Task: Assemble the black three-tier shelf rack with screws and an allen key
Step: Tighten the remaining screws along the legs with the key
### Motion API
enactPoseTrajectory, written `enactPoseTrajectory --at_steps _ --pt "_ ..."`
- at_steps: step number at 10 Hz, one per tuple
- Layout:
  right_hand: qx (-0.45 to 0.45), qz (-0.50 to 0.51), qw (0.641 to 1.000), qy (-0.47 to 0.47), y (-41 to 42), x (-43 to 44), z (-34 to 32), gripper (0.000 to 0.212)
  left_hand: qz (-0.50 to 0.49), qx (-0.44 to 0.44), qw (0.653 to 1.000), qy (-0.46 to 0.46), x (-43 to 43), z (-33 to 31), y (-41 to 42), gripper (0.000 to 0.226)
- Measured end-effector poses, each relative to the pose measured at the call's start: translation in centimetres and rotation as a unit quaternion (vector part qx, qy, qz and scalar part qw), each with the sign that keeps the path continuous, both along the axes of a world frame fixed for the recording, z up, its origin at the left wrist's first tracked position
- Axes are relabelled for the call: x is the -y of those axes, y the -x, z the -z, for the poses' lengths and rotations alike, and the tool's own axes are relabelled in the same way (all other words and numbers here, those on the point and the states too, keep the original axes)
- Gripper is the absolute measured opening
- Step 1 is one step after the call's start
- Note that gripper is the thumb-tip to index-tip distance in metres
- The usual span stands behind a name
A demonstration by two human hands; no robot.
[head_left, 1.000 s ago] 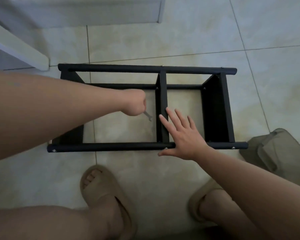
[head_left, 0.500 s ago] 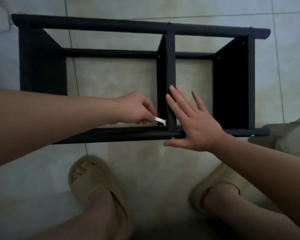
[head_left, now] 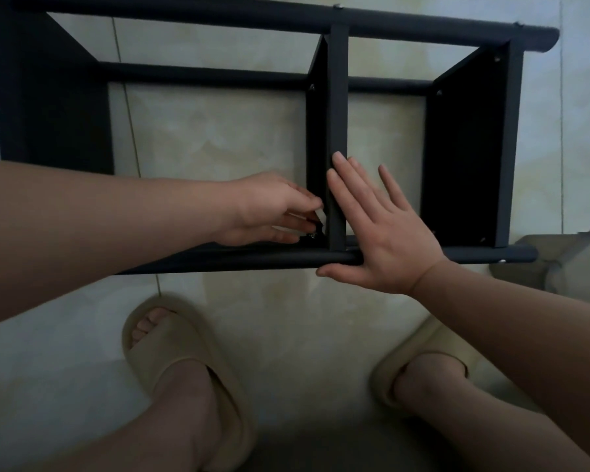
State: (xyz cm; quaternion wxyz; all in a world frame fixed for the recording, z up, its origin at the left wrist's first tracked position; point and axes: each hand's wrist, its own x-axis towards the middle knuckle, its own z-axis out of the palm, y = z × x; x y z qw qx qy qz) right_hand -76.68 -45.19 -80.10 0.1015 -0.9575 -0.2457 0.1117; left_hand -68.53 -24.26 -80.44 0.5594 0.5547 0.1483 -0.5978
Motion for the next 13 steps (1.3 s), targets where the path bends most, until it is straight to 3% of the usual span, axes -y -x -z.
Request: enactPoseTrajectory --at_steps 1,3,7,10,13 --pt "0.007 -0.001 1.0 -0.001 0.03 -0.01 0.03 0.113 -0.045 -0.019 0.999 -0.001 0.37 0.22 0.36 0.008" --pt "-0.005 -0.008 1.0 0.001 0.0 -0.02 -0.02 0.113 -0.029 0.015 0.998 -0.044 0.44 0.53 0.55 0.009" --pt "-0.006 -0.011 1.0 0.003 0.03 -0.06 -0.08 0.112 -0.029 0.033 0.998 -0.046 0.45 -0.07 0.01 0.006" --pt "-0.005 -0.01 1.0 0.004 0.06 0.01 0.05 0.112 0.023 0.076 0.995 -0.056 0.69 -0.36 -0.34 0.002" --pt "-0.009 -0.008 1.0 0.0 0.01 -0.05 -0.08 0.112 -0.028 0.081 0.992 -0.089 1.0 -0.34 0.07 0.007"
